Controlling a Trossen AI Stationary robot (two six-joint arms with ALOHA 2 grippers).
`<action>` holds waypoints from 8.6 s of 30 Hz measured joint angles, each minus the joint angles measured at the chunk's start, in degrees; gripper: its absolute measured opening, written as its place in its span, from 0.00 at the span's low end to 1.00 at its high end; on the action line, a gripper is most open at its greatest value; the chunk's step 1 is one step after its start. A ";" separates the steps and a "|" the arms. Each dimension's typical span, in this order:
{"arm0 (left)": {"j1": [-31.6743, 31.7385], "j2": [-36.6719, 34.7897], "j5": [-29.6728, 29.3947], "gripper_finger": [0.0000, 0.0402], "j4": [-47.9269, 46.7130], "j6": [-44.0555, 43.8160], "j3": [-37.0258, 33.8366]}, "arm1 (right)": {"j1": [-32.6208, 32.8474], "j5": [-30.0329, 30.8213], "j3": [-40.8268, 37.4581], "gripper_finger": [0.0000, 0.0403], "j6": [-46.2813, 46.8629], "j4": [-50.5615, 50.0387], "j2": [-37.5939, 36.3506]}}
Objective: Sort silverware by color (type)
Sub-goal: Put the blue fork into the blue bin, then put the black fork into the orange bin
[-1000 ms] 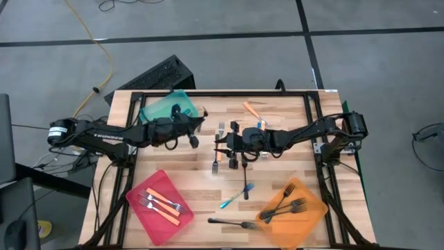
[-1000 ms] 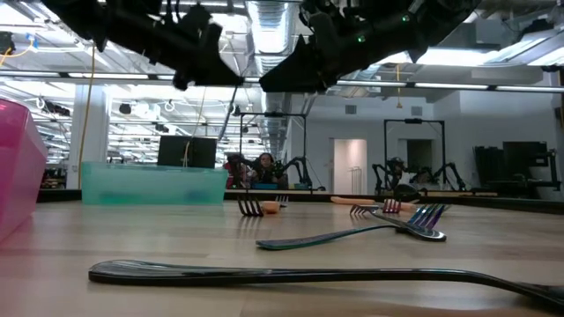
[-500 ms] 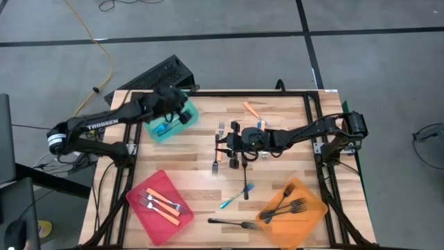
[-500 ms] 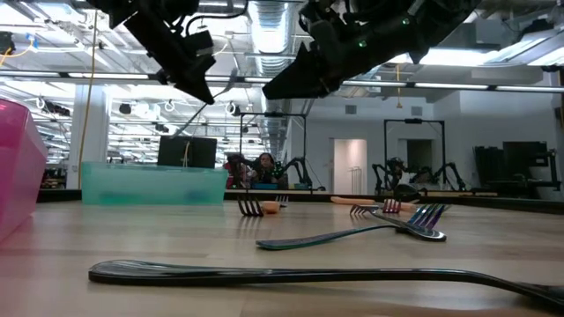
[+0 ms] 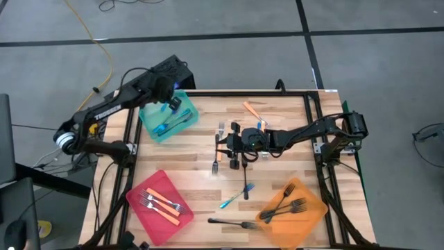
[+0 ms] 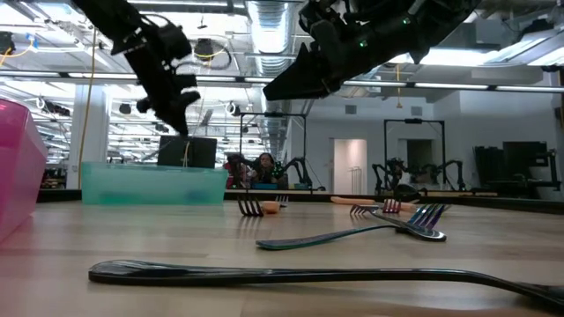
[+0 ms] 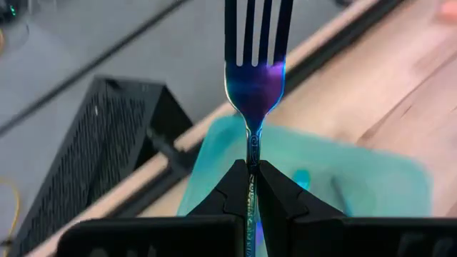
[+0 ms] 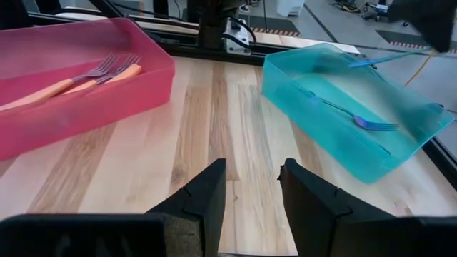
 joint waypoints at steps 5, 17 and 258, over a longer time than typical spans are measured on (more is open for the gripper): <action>0.22 5.95 -0.27 0.00 -1.51 3.32 -0.02 | 0.00 0.00 0.00 0.38 0.02 -0.07 0.00; 2.75 8.68 -3.47 0.00 -8.05 4.35 -0.07 | -0.11 0.00 0.00 0.38 0.02 -2.84 0.00; -51.47 -7.13 6.41 0.22 7.74 -8.40 1.62 | 10.40 1.17 10.37 0.38 -37.83 -55.22 0.07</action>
